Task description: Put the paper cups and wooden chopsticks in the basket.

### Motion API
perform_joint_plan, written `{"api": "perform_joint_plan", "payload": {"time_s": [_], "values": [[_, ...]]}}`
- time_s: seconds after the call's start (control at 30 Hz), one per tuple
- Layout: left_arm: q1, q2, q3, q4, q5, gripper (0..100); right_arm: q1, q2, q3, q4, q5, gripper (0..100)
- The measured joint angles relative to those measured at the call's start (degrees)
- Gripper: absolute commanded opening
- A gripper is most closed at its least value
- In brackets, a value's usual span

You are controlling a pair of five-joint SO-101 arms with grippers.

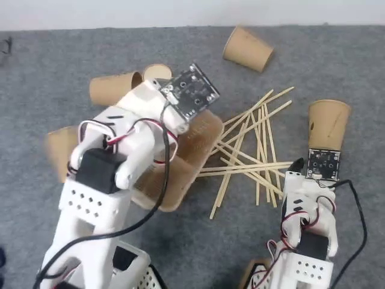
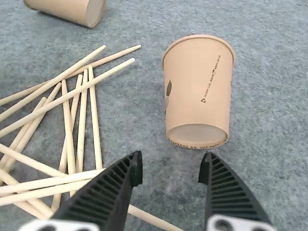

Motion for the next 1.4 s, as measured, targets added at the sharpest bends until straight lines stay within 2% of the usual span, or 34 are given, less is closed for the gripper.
{"api": "perform_joint_plan", "payload": {"time_s": [0.3, 0.4, 0.47, 0.57, 0.7, 0.77, 0.93, 1.07, 1.23, 1.4], "values": [[-1.0, 0.0, 1.5, -5.2, 0.5, 1, 0.0, 0.0, 0.0, 0.0, 0.0, 20.5], [-5.3, -0.9, 1.0, -4.4, -1.5, 1, 0.0, 0.0, 0.0, 0.0, 0.0, 20.5], [-12.7, -3.7, -2.0, -2.0, -5.0, 1, 0.0, 0.0, 0.0, 0.0, 0.0, 20.5], [-29.0, -10.1, -4.1, -1.7, -6.5, 1, -0.2, 0.0, 0.0, 0.0, 0.0, 20.5], [-46.9, -16.0, 1.5, -0.5, -9.8, 1, -0.3, 0.0, 0.0, 0.0, 0.0, 20.5], [-52.7, -17.2, 6.2, 0.7, -12.4, 1, -0.3, 0.0, 0.0, 0.0, 0.0, 20.5], [-64.0, -22.7, 11.7, 4.0, -13.7, 1, -0.3, 0.0, 0.0, 0.0, 0.0, 20.5], [-73.7, -25.6, 17.8, -4.9, -13.8, 2, -0.3, 0.0, 0.0, 0.0, 0.0, 20.5], [-84.0, -25.0, 34.0, -25.0, -18.8, 2, -0.3, 0.0, 0.0, 0.0, 0.0, 20.5], [-90.7, -25.1, 47.9, -42.4, -19.6, 2, -0.3, 0.0, 0.0, 0.0, 0.0, 20.5]]}}
